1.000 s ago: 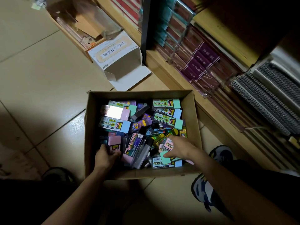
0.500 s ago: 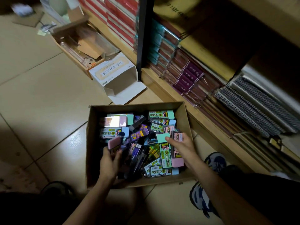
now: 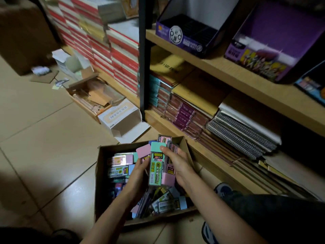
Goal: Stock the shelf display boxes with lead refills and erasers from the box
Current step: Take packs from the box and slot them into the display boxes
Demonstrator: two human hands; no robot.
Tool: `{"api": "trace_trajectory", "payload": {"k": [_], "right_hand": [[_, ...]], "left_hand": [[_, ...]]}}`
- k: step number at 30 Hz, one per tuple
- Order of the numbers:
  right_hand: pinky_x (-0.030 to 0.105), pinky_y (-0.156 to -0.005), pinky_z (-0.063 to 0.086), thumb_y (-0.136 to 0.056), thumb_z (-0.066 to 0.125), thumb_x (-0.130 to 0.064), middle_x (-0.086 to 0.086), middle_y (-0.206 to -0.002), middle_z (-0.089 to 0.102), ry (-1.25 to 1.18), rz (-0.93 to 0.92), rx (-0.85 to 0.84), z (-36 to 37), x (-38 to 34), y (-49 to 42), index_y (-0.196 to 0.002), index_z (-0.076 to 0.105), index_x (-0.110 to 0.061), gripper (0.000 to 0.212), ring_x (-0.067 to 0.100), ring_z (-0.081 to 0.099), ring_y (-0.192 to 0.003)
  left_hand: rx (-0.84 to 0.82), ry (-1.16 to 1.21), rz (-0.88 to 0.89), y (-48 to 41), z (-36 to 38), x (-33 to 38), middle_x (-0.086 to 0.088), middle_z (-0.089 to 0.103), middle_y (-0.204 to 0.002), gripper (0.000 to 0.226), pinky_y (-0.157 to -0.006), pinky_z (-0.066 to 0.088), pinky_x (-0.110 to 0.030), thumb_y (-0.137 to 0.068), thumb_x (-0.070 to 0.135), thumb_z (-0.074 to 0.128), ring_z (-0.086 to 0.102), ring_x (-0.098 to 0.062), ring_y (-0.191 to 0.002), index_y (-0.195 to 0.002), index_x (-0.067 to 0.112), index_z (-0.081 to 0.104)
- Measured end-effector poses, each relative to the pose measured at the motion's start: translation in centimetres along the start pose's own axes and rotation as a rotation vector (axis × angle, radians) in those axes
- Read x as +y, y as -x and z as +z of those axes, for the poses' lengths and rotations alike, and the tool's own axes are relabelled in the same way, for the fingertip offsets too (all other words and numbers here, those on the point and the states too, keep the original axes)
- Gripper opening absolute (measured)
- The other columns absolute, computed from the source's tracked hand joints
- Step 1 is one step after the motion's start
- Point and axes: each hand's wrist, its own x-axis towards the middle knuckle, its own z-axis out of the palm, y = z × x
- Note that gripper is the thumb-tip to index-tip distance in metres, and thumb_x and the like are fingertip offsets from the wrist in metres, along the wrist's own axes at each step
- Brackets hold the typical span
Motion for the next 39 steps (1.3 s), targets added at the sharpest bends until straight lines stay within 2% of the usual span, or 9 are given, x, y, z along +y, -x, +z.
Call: {"api": "trace_trajectory", "payload": {"k": [4, 10, 12, 15, 23, 28, 32, 37, 39], "right_hand": [[0.026, -0.055, 0.055, -0.081, 0.072, -0.018, 0.01, -0.088, 0.073, -0.05, -0.035, 0.051, 0.8, -1.6, 1.9, -0.111, 0.061, -0.012, 0.033, 0.02, 0.071, -0.072], [0.025, -0.051, 0.054, -0.08, 0.074, -0.023, 0.002, -0.074, 0.074, -0.019, -0.082, 0.006, 0.7, -4.4, 4.5, -0.106, 0.056, -0.013, 0.033, 0.017, 0.072, -0.066], [0.035, -0.068, 0.058, -0.078, 0.075, -0.034, 0.006, -0.094, 0.074, 0.052, -0.11, 0.015, 0.3, -5.7, 5.4, -0.115, 0.053, -0.013, 0.048, 0.022, 0.072, -0.084], [0.042, -0.085, 0.055, -0.082, 0.068, -0.04, 0.01, -0.116, 0.065, 0.158, -0.187, 0.041, -0.3, -7.8, 6.8, -0.127, 0.047, -0.01, 0.058, 0.025, 0.065, -0.102], [0.046, -0.081, 0.053, -0.099, 0.037, -0.004, 0.018, -0.108, 0.064, -0.05, -0.188, -0.091, -3.1, -14.8, 10.9, -0.117, 0.047, -0.002, 0.02, 0.03, 0.063, -0.098], [0.046, -0.082, 0.056, -0.098, 0.044, -0.012, 0.011, -0.103, 0.071, -0.11, -0.378, -0.091, -5.8, -17.5, 12.1, -0.119, 0.053, -0.015, 0.023, 0.023, 0.069, -0.09], [0.033, -0.068, 0.058, -0.097, 0.046, -0.022, 0.007, -0.1, 0.072, -0.046, -0.57, 0.066, -8.5, -19.3, 12.8, -0.115, 0.057, -0.021, 0.02, 0.022, 0.07, -0.088], [0.029, -0.055, 0.046, -0.097, 0.048, -0.024, -0.003, -0.072, 0.064, 0.512, -0.919, 0.602, -14.5, -24.6, 13.5, -0.088, 0.057, -0.019, 0.014, 0.014, 0.062, -0.063], [0.035, -0.059, 0.046, -0.099, 0.042, -0.031, 0.001, -0.076, 0.063, 0.71, -0.901, 0.714, -17.0, -26.7, 13.5, -0.085, 0.048, -0.018, 0.02, 0.02, 0.061, -0.067]], "left_hand": [[-0.046, -0.053, 0.033, 1.4, 1.1, 0.8, -0.004, 0.069, -0.113, 0.056, -0.07, 0.057, -0.043, -0.078, 0.051, 0.066, 0.069, -0.024, -0.098, -0.124, 0.024, 0.05], [-0.121, -0.123, 0.136, 2.5, 2.7, 2.5, -0.006, 0.07, -0.112, 0.066, -0.083, 0.055, -0.047, -0.067, 0.029, 0.079, 0.067, -0.025, -0.102, -0.125, 0.019, 0.049], [-0.133, -0.133, 0.154, 2.7, 3.4, 3.2, -0.005, 0.07, -0.113, 0.061, -0.088, 0.054, -0.045, -0.071, 0.023, 0.08, 0.067, -0.021, -0.103, -0.125, 0.018, 0.05], [-0.181, -0.127, 0.174, 2.9, 4.6, 4.3, -0.006, 0.07, -0.112, 0.05, -0.07, 0.057, -0.03, -0.075, 0.018, 0.072, 0.068, -0.02, -0.101, -0.121, 0.016, 0.053], [-0.267, -0.151, 0.21, 2.5, 8.7, 8.1, -0.009, 0.07, -0.112, 0.048, -0.083, 0.054, -0.053, -0.075, 0.028, 0.076, 0.068, -0.03, -0.101, -0.118, 0.024, 0.056], [-0.356, -0.162, 0.264, 3.0, 12.6, 10.6, -0.005, 0.071, -0.109, 0.044, -0.063, 0.057, -0.033, -0.074, 0.027, 0.073, 0.07, -0.025, -0.094, -0.115, 0.026, 0.056], [-0.401, -0.162, 0.31, 3.4, 16.0, 11.9, -0.006, 0.072, -0.103, 0.05, -0.056, 0.054, -0.026, -0.074, 0.019, 0.071, 0.072, -0.021, -0.086, -0.12, 0.019, 0.052], [-0.424, -0.172, 0.315, 2.9, 18.2, 12.9, -0.006, 0.07, -0.105, 0.053, -0.054, 0.054, -0.026, -0.073, 0.02, 0.069, 0.071, -0.02, -0.087, -0.123, 0.021, 0.051], [-0.435, -0.179, 0.315, 2.5, 18.5, 13.1, -0.006, 0.07, -0.102, 0.05, -0.049, 0.052, -0.024, -0.077, 0.019, 0.067, 0.071, -0.018, -0.08, -0.124, 0.02, 0.051]]}}
